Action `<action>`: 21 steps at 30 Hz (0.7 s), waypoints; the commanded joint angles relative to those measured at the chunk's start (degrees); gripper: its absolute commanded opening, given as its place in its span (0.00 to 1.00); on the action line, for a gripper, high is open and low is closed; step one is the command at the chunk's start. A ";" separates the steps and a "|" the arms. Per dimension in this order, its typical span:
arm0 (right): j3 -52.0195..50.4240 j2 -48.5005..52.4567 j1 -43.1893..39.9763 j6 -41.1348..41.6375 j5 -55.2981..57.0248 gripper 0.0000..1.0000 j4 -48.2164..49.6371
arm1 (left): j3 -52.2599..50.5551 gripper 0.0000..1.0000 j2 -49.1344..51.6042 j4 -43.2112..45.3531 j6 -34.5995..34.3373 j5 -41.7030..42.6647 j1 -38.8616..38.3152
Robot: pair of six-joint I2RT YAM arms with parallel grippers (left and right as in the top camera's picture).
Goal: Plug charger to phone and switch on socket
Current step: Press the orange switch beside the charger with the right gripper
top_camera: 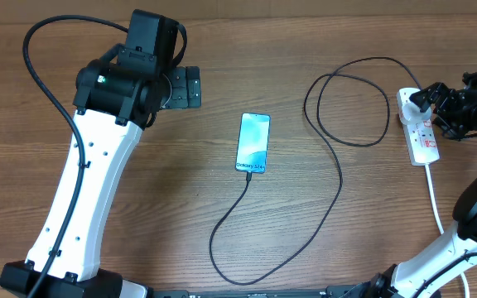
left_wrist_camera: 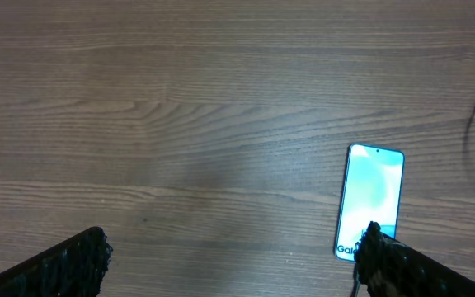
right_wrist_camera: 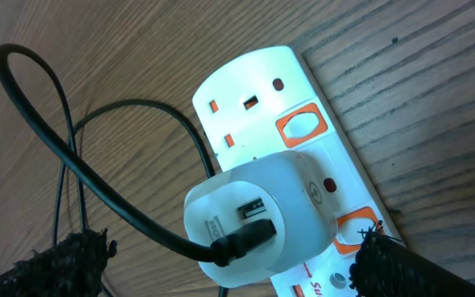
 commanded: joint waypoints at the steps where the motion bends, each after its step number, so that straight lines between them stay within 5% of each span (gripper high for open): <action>1: 0.00 0.57 0.57 -0.90 -0.98 0.98 0.46 | 1.18 1.00 -0.50 -0.09 1.05 -1.14 0.11; 21: 0.00 3.43 2.14 -2.38 0.15 0.98 0.31 | 1.18 0.99 -0.50 -0.09 1.05 -1.14 0.11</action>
